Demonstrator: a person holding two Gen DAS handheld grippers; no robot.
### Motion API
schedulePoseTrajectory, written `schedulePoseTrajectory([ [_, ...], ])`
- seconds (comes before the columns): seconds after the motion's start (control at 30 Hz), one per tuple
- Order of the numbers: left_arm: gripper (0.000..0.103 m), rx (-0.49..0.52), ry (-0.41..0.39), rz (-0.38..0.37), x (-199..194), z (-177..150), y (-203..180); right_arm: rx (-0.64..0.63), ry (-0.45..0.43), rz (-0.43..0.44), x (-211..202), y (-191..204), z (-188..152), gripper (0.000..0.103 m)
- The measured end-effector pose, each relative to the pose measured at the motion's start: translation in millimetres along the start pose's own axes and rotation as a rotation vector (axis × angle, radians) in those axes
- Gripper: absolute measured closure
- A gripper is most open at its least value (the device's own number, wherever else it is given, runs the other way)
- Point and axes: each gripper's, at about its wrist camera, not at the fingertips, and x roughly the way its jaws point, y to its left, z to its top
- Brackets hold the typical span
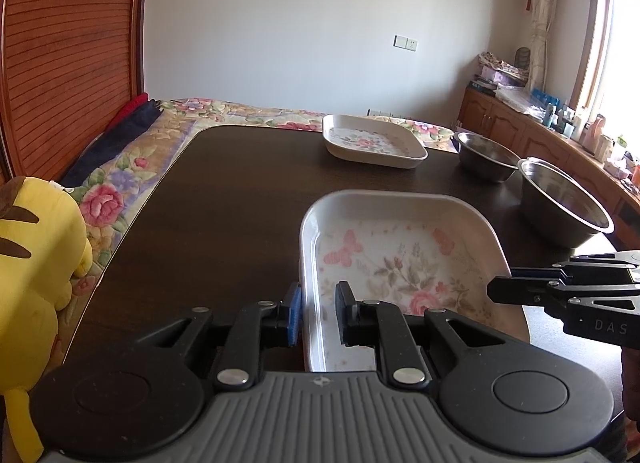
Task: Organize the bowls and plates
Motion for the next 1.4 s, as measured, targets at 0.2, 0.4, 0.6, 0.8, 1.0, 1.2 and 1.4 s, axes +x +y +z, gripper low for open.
schedulePoseTrajectory([
  [0.2, 0.085, -0.002, -0.002, -0.001, 2.2, 0.6, 2.2, 0.012, -0.035, 0.003, -6.3, -4.0, -0.1, 0.086],
  [0.4, 0.084, -0.002, -0.02, 0.008, 2.7, 6.3, 0.5, -0.025, -0.085, -0.019, -9.8, -4.4, 6.1, 0.086],
  [0.6, 0.076, 0.017, -0.029, 0.025, 5.1, 13.6, -2.1, -0.013, -0.115, -0.032, -2.8, -18.1, 13.6, 0.086],
  [0.8, 0.07, 0.026, -0.041, 0.048, 9.2, 21.5, -8.2, -0.008, -0.131, -0.018, 4.7, -28.2, 15.0, 0.086],
  [1.0, 0.068, 0.033, -0.057, 0.049, 13.1, 32.4, -19.1, -0.002, -0.143, -0.007, 11.5, -36.8, 18.3, 0.086],
  [1.2, 0.067, 0.054, -0.061, 0.055, 19.4, 41.7, -30.8, 0.011, -0.159, 0.026, 9.7, -40.8, 18.6, 0.086],
  [1.4, 0.067, 0.087, -0.051, 0.058, 27.7, 48.7, -41.5, 0.025, -0.172, 0.032, 6.0, -46.8, 20.8, 0.086],
])
